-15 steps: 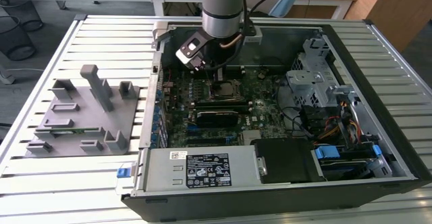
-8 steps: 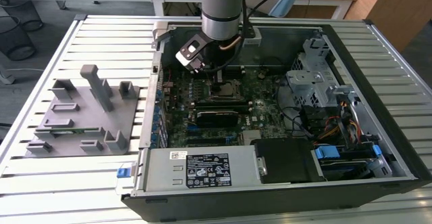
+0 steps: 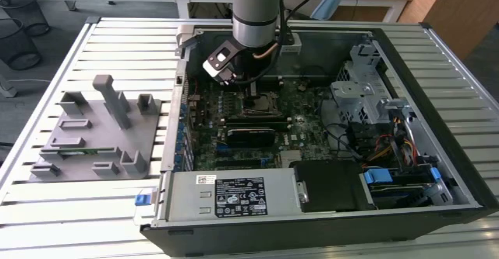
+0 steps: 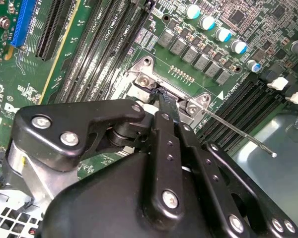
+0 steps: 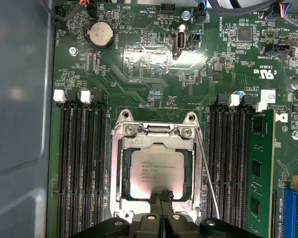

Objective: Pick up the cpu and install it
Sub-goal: 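Close the cpu cover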

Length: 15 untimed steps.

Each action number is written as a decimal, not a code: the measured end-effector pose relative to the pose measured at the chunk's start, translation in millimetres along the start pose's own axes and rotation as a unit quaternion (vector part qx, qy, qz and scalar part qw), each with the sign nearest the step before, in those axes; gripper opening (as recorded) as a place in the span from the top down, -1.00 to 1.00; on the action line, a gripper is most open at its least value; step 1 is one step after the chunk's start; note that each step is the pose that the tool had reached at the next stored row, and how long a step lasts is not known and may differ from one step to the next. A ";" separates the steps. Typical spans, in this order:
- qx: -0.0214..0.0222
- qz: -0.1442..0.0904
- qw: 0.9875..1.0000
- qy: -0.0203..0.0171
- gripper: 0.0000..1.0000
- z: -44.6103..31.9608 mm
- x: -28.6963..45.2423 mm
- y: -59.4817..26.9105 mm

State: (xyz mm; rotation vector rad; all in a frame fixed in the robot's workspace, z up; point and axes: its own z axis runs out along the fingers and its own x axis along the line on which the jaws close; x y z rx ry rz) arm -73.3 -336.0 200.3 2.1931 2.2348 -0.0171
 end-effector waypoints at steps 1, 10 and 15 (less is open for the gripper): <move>0.000 0.000 1.000 0.000 0.79 0.0 0.0 0.0; 0.000 0.000 1.000 0.000 0.79 -10.4 -0.1 0.0; 0.000 0.000 1.000 0.000 0.79 -19.5 -0.3 -0.1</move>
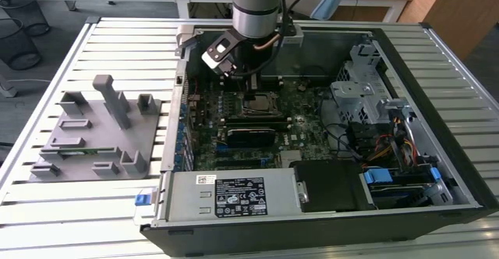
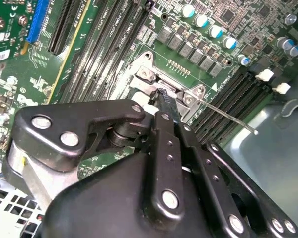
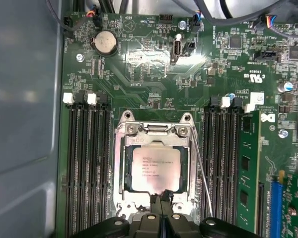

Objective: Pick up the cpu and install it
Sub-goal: 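Close the cpu cover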

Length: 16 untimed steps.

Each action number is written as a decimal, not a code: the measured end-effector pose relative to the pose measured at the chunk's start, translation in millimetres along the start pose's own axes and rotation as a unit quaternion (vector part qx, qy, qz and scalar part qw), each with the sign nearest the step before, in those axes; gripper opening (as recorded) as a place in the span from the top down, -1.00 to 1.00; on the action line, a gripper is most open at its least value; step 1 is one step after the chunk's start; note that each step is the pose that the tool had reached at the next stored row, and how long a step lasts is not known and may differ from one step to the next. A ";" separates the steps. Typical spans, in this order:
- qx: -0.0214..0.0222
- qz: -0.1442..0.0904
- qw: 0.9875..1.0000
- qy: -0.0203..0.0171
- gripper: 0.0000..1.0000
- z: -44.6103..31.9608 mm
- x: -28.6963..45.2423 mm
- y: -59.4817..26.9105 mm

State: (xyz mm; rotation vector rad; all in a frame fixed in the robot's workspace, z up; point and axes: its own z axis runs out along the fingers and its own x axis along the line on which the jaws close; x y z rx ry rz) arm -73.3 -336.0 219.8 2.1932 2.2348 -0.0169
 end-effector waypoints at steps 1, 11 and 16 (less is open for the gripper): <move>0.000 0.000 1.000 0.000 0.79 -0.3 0.0 0.0; 0.000 0.000 1.000 0.000 0.79 11.7 0.2 -0.8; 0.000 0.000 1.000 0.000 0.79 15.4 0.2 -1.0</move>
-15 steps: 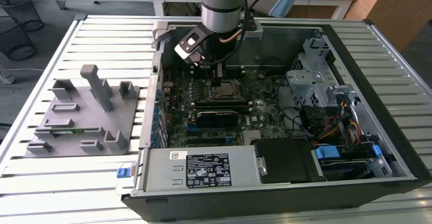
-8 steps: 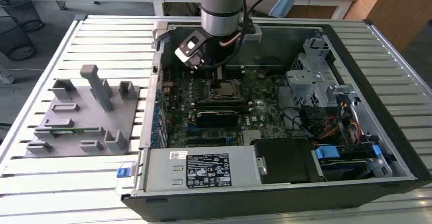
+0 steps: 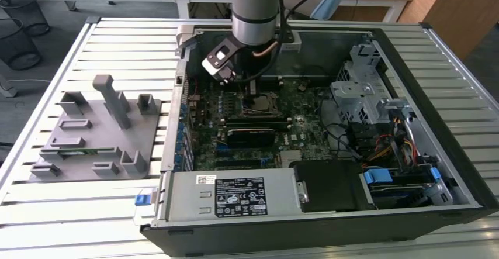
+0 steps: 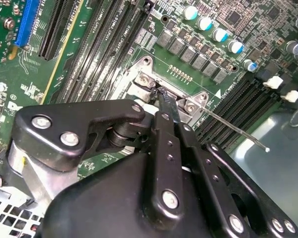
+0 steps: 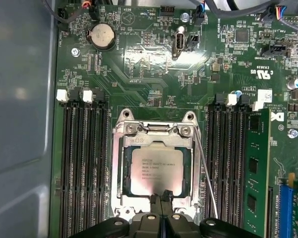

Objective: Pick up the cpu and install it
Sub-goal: 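Close the cpu cover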

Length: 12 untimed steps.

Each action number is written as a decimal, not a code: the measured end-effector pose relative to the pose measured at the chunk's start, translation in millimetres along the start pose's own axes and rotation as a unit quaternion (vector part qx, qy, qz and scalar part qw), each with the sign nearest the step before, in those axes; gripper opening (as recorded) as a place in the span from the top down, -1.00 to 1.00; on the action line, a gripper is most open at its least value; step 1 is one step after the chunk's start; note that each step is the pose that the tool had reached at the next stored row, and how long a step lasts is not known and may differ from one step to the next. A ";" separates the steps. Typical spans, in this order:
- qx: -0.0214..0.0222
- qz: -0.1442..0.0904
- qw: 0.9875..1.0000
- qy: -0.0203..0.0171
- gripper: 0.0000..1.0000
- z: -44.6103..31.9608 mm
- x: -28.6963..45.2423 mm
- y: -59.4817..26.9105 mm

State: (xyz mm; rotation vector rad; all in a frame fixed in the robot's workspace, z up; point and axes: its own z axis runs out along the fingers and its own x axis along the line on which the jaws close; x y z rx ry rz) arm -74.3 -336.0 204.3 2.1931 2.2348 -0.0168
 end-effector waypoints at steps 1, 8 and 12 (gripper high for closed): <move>0.000 0.000 1.000 0.000 0.79 0.6 0.0 0.0; 0.000 0.000 1.000 0.000 0.79 3.9 0.1 -0.3; 0.000 0.000 1.000 0.001 0.79 5.0 0.1 -0.4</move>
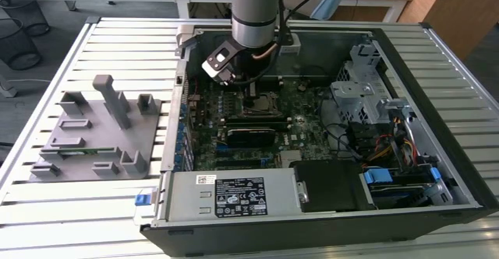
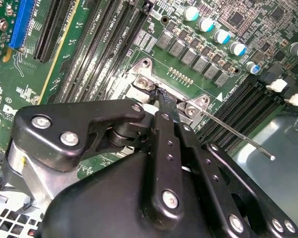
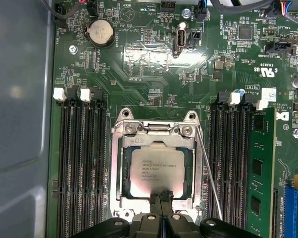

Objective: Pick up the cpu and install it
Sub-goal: 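Close the cpu cover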

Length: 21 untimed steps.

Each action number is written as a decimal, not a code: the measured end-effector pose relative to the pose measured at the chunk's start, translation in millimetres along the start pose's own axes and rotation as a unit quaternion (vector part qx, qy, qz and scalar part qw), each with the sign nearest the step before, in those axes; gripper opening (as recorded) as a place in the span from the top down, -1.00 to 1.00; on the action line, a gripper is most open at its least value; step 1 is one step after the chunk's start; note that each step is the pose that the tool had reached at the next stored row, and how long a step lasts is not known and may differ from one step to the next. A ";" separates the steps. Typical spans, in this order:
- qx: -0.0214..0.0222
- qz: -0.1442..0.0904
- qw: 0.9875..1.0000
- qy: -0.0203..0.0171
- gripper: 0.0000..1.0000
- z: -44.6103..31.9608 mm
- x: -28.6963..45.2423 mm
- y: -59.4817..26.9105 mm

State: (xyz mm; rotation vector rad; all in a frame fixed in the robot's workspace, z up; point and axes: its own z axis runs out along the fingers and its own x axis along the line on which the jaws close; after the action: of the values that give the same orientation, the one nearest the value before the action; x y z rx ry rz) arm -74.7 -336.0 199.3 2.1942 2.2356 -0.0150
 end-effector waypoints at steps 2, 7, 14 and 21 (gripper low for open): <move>0.000 0.000 1.000 0.001 0.79 0.1 0.1 0.1; 0.000 0.000 1.000 0.001 0.79 -2.9 0.0 0.0; 0.000 0.000 1.000 0.001 0.79 -8.3 -0.4 1.8; 0.004 0.000 1.000 0.003 0.79 -8.4 -2.5 10.3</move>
State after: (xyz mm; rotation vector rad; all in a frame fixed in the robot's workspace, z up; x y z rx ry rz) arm -64.4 -338.1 207.8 2.2005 2.2425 -0.0172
